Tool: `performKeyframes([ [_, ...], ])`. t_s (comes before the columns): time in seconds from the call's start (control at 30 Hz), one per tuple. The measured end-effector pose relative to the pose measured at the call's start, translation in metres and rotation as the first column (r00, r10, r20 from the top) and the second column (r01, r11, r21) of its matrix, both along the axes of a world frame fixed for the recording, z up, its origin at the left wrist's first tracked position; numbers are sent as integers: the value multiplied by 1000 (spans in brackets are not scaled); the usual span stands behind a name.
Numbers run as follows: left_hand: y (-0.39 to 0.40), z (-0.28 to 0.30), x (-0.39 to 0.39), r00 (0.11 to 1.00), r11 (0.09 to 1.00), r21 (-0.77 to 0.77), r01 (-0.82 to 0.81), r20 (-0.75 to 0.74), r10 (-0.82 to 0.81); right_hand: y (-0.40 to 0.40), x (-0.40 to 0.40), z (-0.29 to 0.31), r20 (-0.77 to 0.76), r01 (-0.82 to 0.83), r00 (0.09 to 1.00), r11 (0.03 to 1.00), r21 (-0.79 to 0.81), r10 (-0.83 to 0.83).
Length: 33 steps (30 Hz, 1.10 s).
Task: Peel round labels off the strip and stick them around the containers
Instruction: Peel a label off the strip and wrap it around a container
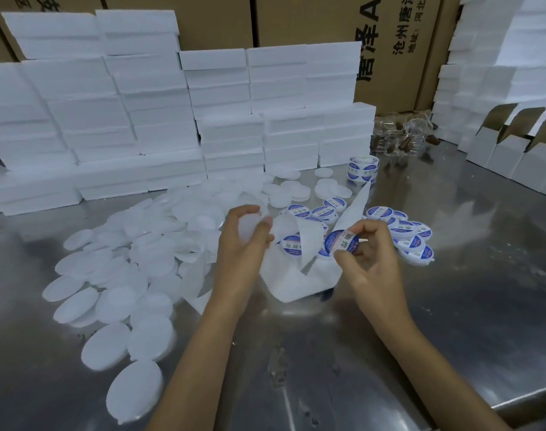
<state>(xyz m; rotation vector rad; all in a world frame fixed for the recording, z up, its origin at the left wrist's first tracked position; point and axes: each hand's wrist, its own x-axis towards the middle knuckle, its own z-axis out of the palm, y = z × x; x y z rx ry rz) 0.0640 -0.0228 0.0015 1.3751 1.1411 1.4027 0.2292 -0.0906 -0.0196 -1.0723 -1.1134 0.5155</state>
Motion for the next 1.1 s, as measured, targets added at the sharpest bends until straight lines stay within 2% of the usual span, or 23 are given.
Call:
performKeyframes([
  [0.07,-3,11,1,954,990,-79,115,286,-88,1,-2,5,-113,-62,992,998,-2,62],
  [0.13,-4,17,-1,853,958,-116,261,492,-172,2,-7,12,-163,-117,980,993,-9,114],
  [0.27,-8,16,-3,693,883,-96,460,661,-289,10,-27,28,-128,-216,968,976,-3,214],
  [0.47,-9,12,3,651,838,-63,542,662,-372,26,-48,35,40,-118,992,991,-64,121],
  [0.87,-13,12,9,727,847,-60,528,548,-414,26,-50,34,136,-4,991,996,-87,16],
  [1.0,-15,15,12,755,862,-50,505,510,-413,24,-48,36,259,105,964,984,-142,-66],
  [1.1,-14,13,12,761,867,-53,495,508,-403,22,-51,34,396,216,906,967,-134,-147],
])
